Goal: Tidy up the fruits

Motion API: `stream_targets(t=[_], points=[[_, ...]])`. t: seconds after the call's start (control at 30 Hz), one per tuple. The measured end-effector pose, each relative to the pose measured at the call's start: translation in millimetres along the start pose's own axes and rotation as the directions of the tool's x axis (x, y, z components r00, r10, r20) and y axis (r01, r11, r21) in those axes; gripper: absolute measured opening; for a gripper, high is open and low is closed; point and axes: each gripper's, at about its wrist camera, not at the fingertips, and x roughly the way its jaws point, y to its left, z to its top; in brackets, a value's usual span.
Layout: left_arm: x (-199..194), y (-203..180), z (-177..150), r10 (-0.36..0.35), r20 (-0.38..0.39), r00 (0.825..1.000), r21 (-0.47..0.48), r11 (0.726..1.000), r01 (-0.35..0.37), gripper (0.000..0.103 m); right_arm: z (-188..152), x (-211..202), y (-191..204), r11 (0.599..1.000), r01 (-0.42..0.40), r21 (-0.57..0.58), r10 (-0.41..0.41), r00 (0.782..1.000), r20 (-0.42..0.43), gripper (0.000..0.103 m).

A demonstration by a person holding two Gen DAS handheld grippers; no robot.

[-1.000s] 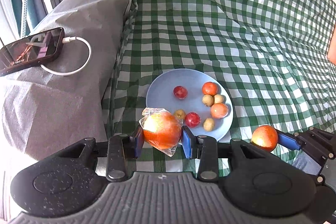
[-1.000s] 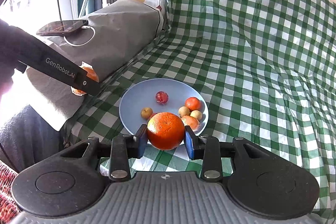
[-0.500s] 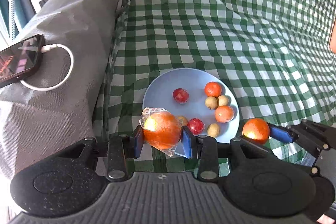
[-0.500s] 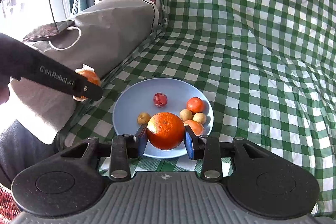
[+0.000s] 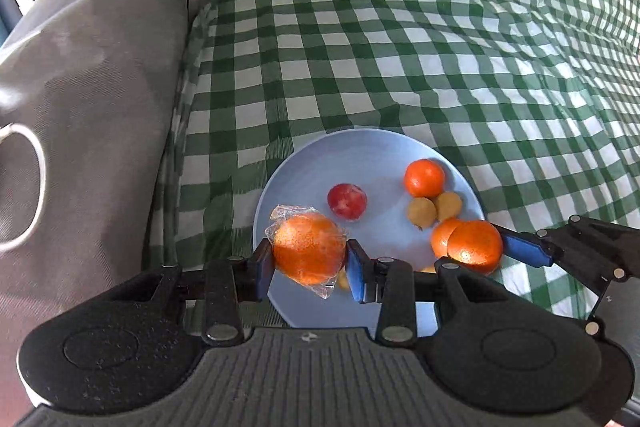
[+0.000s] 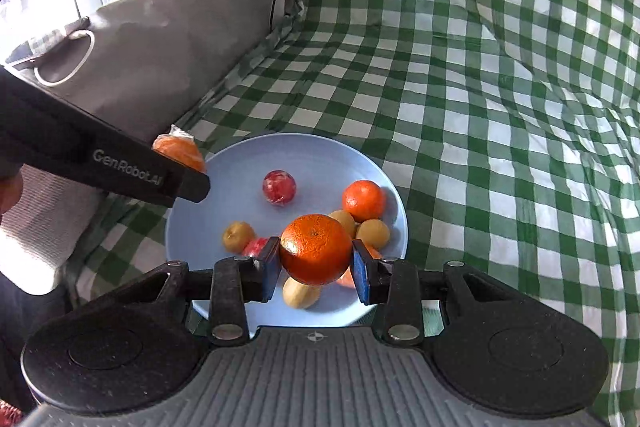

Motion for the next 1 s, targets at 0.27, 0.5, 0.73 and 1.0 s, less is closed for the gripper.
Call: stream_targets(t=[0.27, 0.5, 0.73, 1.0], points=[[4, -2, 10, 0.006, 0.031, 0.999, 0.016, 1.000, -0.006, 0.103, 12, 26, -2, 0.999, -0.012, -0.033, 0.012, 1.000, -0.017, 0.058], [-20, -8, -4, 0.052, -0.005, 0.999, 0.030, 0.998, -0.052, 0.103, 4, -2, 2, 1.000, 0.015, -0.017, -0.016, 1.000, -0.024, 0.091], [-56, -7, -36, 0.090, -0.001, 0.996, -0.023, 0.996, -0.090, 0.103, -18, -40, 11, 0.999, 0.044, 0.033, -0.042, 0.998, -0.038, 0.098], [-83, -12, -63, 0.112, 0.008, 0.994, -0.037, 0.993, -0.112, 0.103, -34, -79, 26, 0.998, 0.069, -0.005, -0.068, 0.997, 0.019, 0.100]])
